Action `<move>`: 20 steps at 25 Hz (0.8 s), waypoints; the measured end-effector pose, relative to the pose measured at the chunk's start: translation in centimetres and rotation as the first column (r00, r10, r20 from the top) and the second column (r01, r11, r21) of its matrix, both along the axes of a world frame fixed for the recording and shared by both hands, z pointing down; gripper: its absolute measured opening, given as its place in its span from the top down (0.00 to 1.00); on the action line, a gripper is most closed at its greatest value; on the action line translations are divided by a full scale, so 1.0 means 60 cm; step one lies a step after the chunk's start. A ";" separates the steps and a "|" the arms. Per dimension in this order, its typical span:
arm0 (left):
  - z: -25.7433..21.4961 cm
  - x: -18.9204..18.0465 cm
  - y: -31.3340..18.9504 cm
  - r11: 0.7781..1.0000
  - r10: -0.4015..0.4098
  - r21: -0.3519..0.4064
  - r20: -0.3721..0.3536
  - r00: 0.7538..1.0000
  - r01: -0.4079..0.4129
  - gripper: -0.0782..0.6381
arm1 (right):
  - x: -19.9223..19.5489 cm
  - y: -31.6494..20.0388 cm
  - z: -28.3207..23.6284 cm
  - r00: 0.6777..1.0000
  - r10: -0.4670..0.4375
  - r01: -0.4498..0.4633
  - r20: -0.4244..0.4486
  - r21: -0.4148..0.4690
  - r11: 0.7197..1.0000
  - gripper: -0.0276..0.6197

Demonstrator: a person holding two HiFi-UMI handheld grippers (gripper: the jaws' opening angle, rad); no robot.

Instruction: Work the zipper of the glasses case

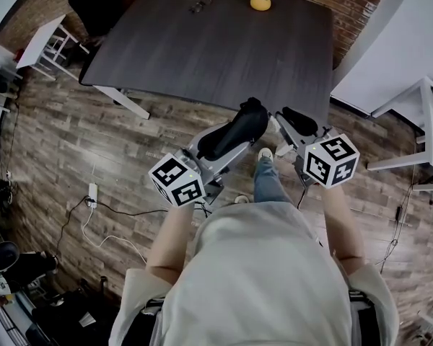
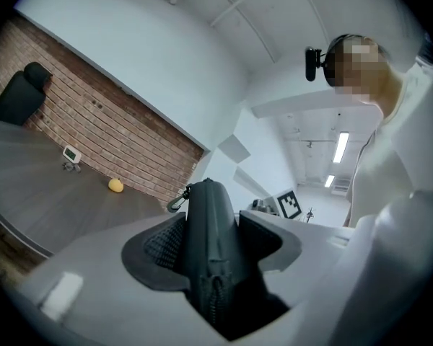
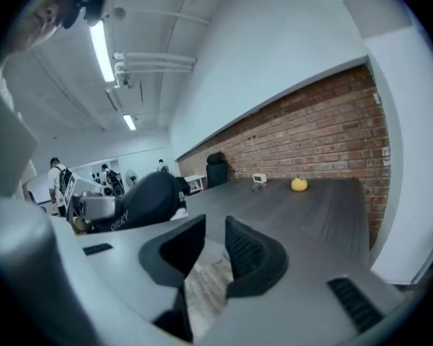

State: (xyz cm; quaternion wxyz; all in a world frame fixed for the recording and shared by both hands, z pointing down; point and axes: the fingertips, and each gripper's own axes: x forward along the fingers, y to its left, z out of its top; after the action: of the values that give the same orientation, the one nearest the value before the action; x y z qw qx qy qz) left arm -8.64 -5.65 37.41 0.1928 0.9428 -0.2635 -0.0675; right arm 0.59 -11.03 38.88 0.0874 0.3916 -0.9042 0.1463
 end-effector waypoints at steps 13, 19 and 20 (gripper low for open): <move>-0.050 -0.052 -0.022 0.998 -0.007 0.069 0.014 1.000 0.006 0.56 | -0.080 0.048 -0.011 0.969 -0.112 0.160 -0.218 0.213 0.964 0.63; -0.050 -0.037 -0.009 0.996 0.035 0.080 0.021 0.999 -0.037 0.55 | -0.115 0.027 -0.018 0.957 -0.122 0.190 -0.263 0.252 0.949 0.65; -0.051 -0.037 -0.008 0.996 0.042 0.080 0.017 0.999 -0.043 0.55 | -0.115 0.021 -0.018 0.956 -0.106 0.180 -0.275 0.261 0.948 0.71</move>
State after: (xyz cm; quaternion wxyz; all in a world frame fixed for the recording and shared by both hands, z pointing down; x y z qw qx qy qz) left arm -10.86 -6.15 34.35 0.1540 0.9557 -0.2419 -0.0668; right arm -6.32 -9.77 37.78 0.1575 0.3486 -0.9229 -0.0436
